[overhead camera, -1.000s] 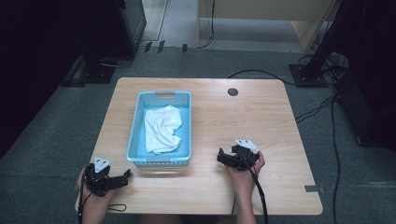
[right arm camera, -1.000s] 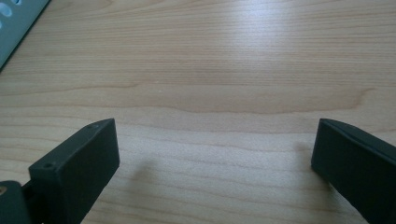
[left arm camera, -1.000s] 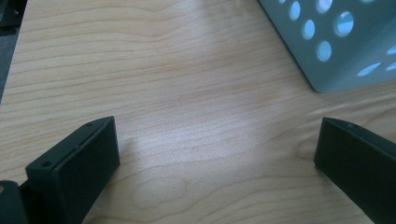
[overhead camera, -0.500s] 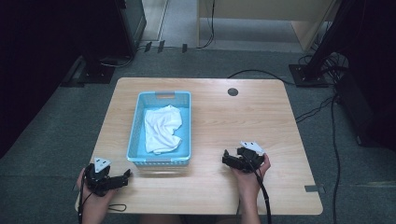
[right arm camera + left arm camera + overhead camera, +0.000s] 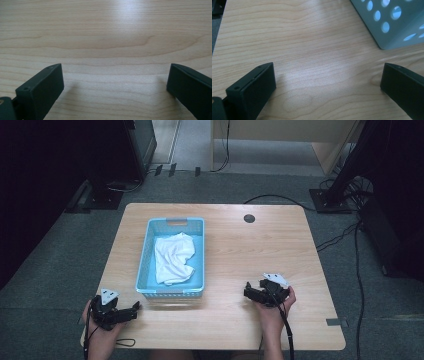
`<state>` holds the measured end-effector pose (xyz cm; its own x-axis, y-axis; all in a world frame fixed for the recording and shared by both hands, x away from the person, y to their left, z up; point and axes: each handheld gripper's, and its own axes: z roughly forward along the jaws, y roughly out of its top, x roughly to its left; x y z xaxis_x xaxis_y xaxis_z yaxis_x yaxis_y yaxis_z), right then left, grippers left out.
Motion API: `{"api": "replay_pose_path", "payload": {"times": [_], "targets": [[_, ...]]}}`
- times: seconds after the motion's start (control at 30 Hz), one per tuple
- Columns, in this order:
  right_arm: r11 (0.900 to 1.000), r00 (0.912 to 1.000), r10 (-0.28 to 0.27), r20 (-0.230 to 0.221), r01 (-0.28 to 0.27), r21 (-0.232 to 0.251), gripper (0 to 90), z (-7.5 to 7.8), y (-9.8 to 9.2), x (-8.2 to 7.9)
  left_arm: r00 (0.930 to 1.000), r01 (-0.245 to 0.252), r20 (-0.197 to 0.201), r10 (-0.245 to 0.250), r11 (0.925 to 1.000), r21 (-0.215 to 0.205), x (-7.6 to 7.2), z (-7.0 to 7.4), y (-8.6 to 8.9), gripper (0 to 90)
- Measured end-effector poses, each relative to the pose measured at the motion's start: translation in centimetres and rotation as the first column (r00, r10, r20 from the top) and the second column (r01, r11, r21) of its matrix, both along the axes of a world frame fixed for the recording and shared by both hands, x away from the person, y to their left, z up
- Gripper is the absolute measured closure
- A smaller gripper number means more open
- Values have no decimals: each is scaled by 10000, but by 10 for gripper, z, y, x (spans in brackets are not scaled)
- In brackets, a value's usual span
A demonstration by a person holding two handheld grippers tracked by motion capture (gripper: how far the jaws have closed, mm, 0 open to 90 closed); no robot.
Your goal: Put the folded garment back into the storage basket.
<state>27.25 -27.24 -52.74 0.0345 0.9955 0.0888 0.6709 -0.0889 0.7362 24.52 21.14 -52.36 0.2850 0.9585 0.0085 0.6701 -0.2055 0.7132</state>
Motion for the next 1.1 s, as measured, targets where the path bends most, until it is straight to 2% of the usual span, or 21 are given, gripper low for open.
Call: {"api": "replay_pose_path", "payload": {"times": [1.1], "targets": [[9971,9976,-673,-152,667,-360,3,-1,-35,-13,10000,-2,3,2,10000,2,0,0,0,0]]}}
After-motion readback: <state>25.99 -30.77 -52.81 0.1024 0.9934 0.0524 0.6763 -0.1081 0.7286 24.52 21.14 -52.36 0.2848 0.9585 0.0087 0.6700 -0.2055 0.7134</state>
